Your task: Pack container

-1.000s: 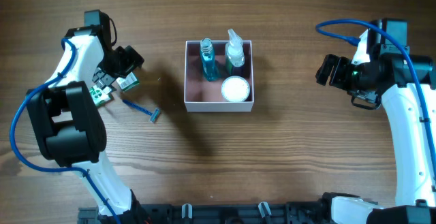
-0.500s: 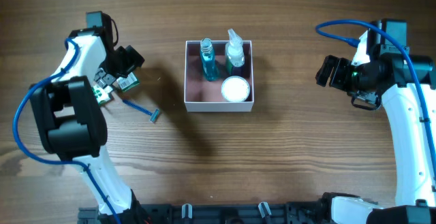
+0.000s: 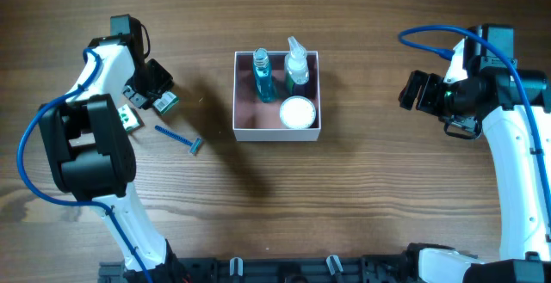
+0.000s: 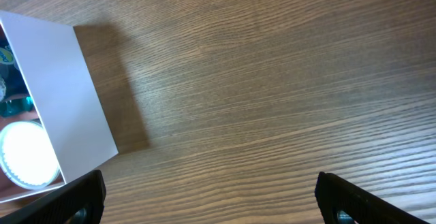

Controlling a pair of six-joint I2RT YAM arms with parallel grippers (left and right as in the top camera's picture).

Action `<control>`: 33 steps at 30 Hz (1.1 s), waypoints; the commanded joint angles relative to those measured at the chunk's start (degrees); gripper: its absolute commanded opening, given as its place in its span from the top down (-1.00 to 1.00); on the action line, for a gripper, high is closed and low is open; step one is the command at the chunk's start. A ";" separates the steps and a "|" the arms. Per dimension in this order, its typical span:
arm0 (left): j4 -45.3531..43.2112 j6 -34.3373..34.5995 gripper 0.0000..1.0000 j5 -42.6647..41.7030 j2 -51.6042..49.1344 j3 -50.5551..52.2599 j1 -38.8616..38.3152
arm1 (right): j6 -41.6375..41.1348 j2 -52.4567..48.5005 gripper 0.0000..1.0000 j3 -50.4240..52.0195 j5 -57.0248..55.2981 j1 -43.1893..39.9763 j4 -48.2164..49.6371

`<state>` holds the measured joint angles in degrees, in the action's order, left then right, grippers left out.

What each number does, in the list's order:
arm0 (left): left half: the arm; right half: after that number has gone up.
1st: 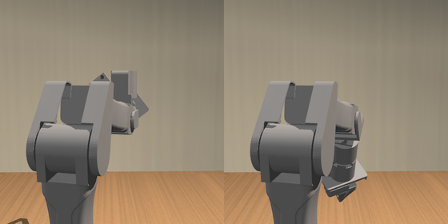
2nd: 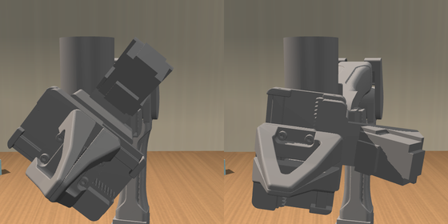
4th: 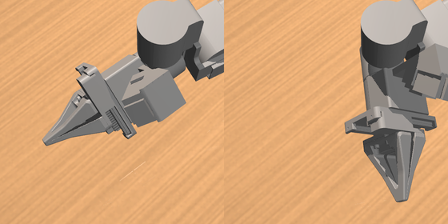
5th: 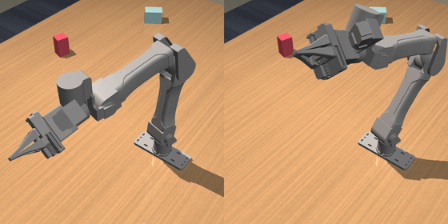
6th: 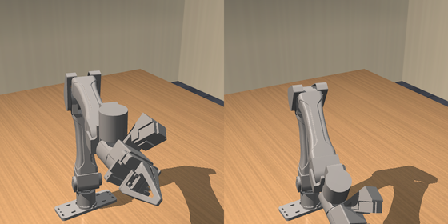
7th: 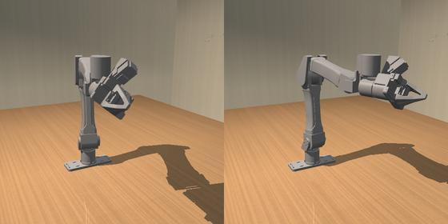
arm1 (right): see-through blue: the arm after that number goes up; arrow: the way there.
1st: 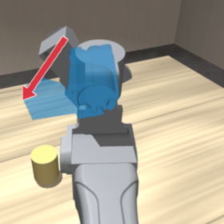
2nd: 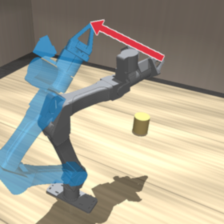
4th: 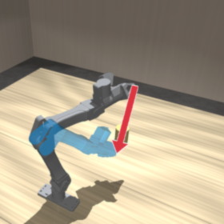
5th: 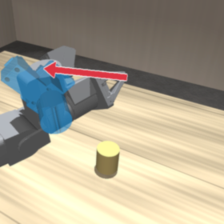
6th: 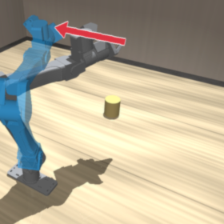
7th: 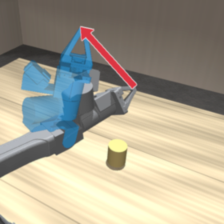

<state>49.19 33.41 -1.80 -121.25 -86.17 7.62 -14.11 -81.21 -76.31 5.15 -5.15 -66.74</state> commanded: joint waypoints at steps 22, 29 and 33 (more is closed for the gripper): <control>13.29 -4.52 0.74 1.49 20.09 -4.50 -20.20 | 0.85 -0.33 -0.99 0.28 0.92 -0.07 0.35; 15.17 -4.66 0.78 1.44 21.27 -4.48 -30.47 | 0.85 -0.33 -1.00 0.28 0.92 -0.07 0.44; 15.17 -4.66 0.78 1.46 19.85 -4.37 -33.16 | 0.87 -0.33 -0.99 0.28 0.92 -0.07 0.42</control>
<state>64.31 29.65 -0.71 -99.98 -90.35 -23.81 -13.76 -81.21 -76.31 5.17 -5.15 -66.63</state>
